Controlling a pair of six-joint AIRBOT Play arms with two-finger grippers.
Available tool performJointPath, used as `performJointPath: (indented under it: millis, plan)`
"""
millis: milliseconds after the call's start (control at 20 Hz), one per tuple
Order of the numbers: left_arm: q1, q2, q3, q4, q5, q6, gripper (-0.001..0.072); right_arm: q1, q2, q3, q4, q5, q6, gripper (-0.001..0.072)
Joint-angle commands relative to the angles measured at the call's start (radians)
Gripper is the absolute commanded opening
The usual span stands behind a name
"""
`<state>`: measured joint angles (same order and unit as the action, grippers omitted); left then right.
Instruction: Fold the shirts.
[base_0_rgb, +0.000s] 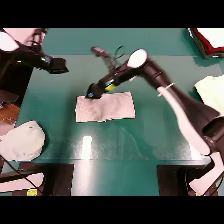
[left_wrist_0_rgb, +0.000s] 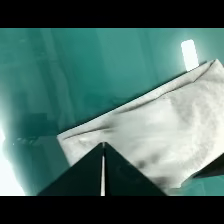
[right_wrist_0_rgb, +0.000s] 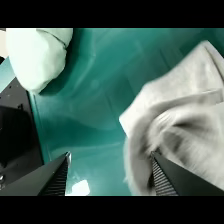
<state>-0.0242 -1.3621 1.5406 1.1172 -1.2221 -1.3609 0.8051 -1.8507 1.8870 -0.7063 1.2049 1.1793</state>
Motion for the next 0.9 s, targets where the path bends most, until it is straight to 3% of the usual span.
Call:
performJointPath:
  millis: [0,150,300,400,550,700,850]
  plan:
    - [0.063,0.067,0.001,0.019,-0.043,0.0,0.0023,0.086,-0.042,0.001,-0.005,-0.121,-0.03,0.0599]
    - [0.062,0.066,0.001,0.027,-0.079,0.0,0.0024,0.016,-0.006,0.0,-0.122,0.03,0.005,0.0598]
    - [0.062,0.066,0.001,0.027,-0.082,0.0,0.0023,-0.121,0.043,-0.048,-0.393,0.183,0.122,0.0596]
    - [0.062,0.066,0.001,0.027,-0.089,0.0,0.0023,-0.241,0.103,-0.172,-0.415,0.214,0.149,0.0557]
    - [0.062,0.066,0.001,0.026,-0.088,0.0,0.0023,-0.418,0.207,-0.41,-0.328,0.15,0.148,0.0556]
    - [0.062,0.065,0.001,0.026,-0.086,0.0,0.0024,-0.564,0.259,-0.621,-0.103,0.027,0.138,0.0559]
    - [0.062,0.065,0.001,0.027,-0.085,0.0,0.0023,-0.623,0.224,-0.726,0.083,0.002,0.041,0.0559]
